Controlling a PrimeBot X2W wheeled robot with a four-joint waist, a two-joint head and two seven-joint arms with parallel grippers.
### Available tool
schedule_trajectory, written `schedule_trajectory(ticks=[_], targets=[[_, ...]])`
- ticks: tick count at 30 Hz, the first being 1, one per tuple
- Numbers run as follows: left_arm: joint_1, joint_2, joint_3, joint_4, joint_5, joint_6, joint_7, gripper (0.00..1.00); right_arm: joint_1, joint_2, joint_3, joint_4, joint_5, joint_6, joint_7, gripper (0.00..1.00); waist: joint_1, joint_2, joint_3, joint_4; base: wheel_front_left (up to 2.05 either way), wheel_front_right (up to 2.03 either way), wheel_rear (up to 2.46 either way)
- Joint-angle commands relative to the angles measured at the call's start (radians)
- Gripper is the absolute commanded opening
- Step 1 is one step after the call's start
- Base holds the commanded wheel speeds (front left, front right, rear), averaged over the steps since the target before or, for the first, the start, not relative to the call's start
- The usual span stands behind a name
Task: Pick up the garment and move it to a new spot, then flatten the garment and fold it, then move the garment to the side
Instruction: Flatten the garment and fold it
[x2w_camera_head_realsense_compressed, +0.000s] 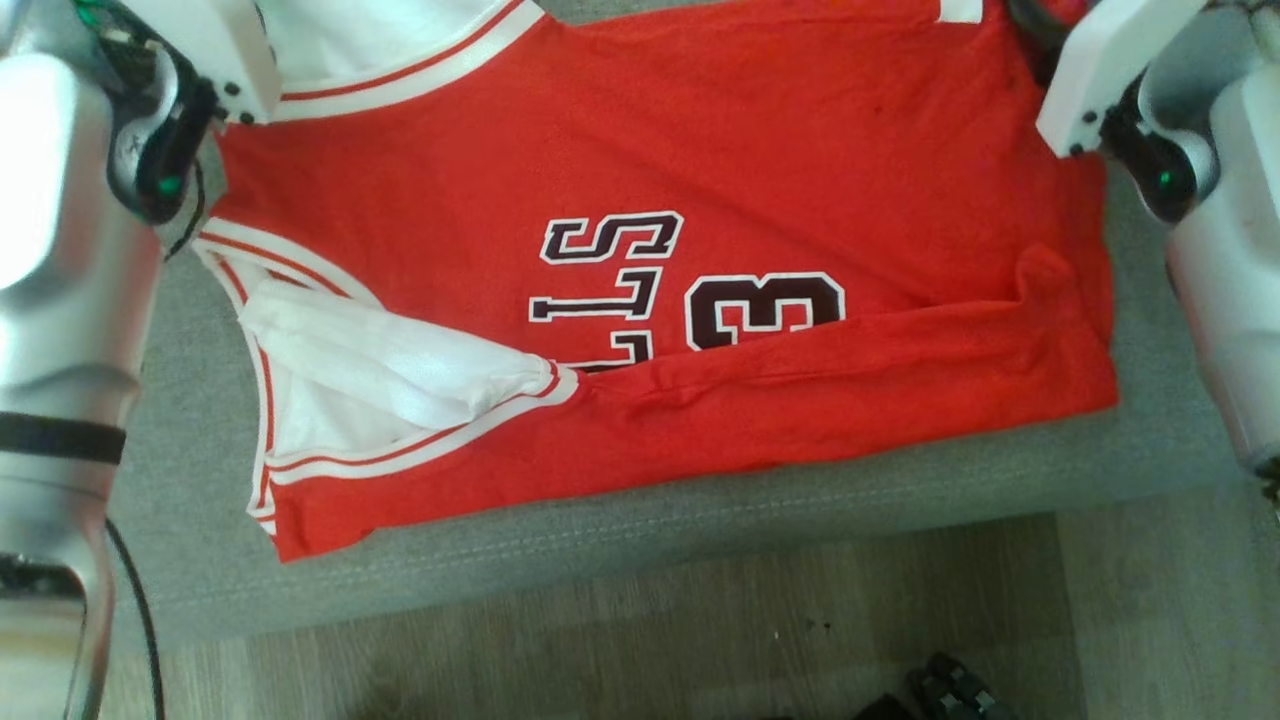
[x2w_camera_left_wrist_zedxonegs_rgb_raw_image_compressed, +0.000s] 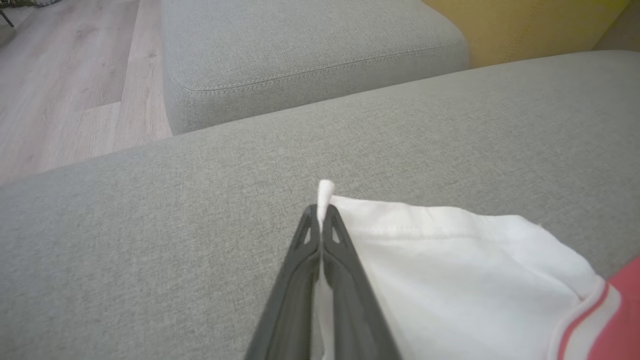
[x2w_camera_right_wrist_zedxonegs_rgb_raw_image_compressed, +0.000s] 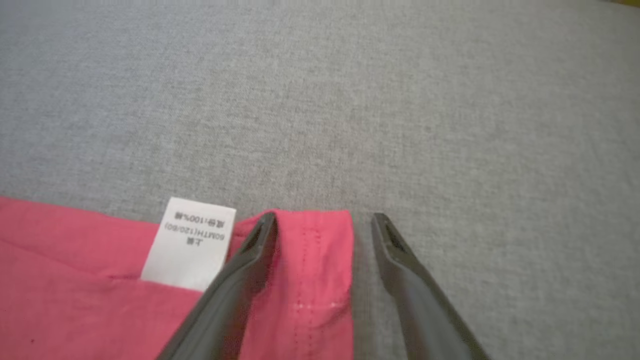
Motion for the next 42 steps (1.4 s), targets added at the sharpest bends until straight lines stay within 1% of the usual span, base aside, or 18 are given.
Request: schedule_trajectory(ticks=[1,3,9,13,16,17,20,26,30,33,34,38,42], targets=[[-0.048,0.043,0.029,-0.024,-0.012,0.005,-0.008,0.0,0.015,0.014,0.026,-0.005,0.013,0.006,0.011,0.0,0.0,0.0,-0.001,0.001,0.0,0.0,0.0],[-0.047,0.044,0.032,-0.017,-0.016,0.009,-0.015,0.0,0.009,0.012,0.037,-0.003,0.026,0.006,-0.008,0.0,0.0,0.0,-0.004,-0.001,0.0,0.0,0.0],[-0.054,0.05,0.042,-0.006,-0.022,0.025,-0.04,0.0,-0.011,0.013,0.028,0.02,0.044,0.006,-0.132,0.0,0.0,0.0,-0.005,0.001,0.0,0.0,0.0],[-0.072,0.055,0.049,0.002,-0.025,0.033,-0.053,0.0,-0.036,0.011,0.011,0.052,0.036,0.006,-0.212,0.0,0.0,0.0,0.005,0.005,0.0,0.0,0.0],[-0.089,0.051,0.066,0.01,-0.037,0.05,-0.076,0.0,-0.063,0.019,-0.01,0.081,0.027,0.006,-0.273,0.0,0.0,0.0,0.012,0.007,0.0,0.0,0.0],[-0.089,0.051,0.066,0.01,-0.037,0.05,-0.076,0.0,-0.063,0.019,-0.01,0.081,0.027,0.006,-0.273,0.0,0.0,0.0,0.012,0.007,0.0,0.0,0.0],[-0.109,0.051,0.082,0.028,-0.044,0.064,-0.115,0.0,-0.093,0.037,-0.028,0.12,0.015,0.006,-0.34,0.0,0.0,0.0,0.017,0.007,0.0,0.0,0.0],[-0.092,0.035,0.068,0.058,-0.047,0.052,-0.141,0.0,-0.091,0.061,-0.026,0.158,0.014,0.006,-0.394,0.0,0.0,0.0,-0.004,0.01,0.0,0.0,0.0],[-0.052,0.032,0.06,0.061,-0.058,0.037,-0.162,0.0,-0.059,0.061,-0.022,0.17,0.032,0.006,-0.438,0.0,0.0,0.0,-0.04,0.014,0.0,0.0,0.0],[-0.001,0.042,0.052,0.039,-0.065,0.026,-0.172,0.0,-0.026,0.042,0.015,0.165,0.004,0.006,-0.484,0.0,0.0,0.0,-0.072,0.017,0.0,0.0,0.0],[0.019,0.047,0.05,0.027,-0.068,0.023,-0.172,0.0,-0.012,0.043,0.015,0.161,0.013,0.006,-0.494,0.0,0.0,0.0,-0.083,0.019,0.0,0.0,0.0],[0.116,0.08,0.041,-0.046,-0.079,0.015,-0.166,0.0,0.045,0.038,0.018,0.133,0.049,0.006,-0.519,0.0,0.0,0.0,-0.126,0.024,0.0,0.0,0.0],[0.232,0.12,0.053,-0.152,-0.101,0.029,-0.153,0.0,0.109,0.025,0.027,0.097,0.083,0.006,-0.53,0.0,0.0,0.0,-0.17,0.036,0.0,0.0,0.0]])
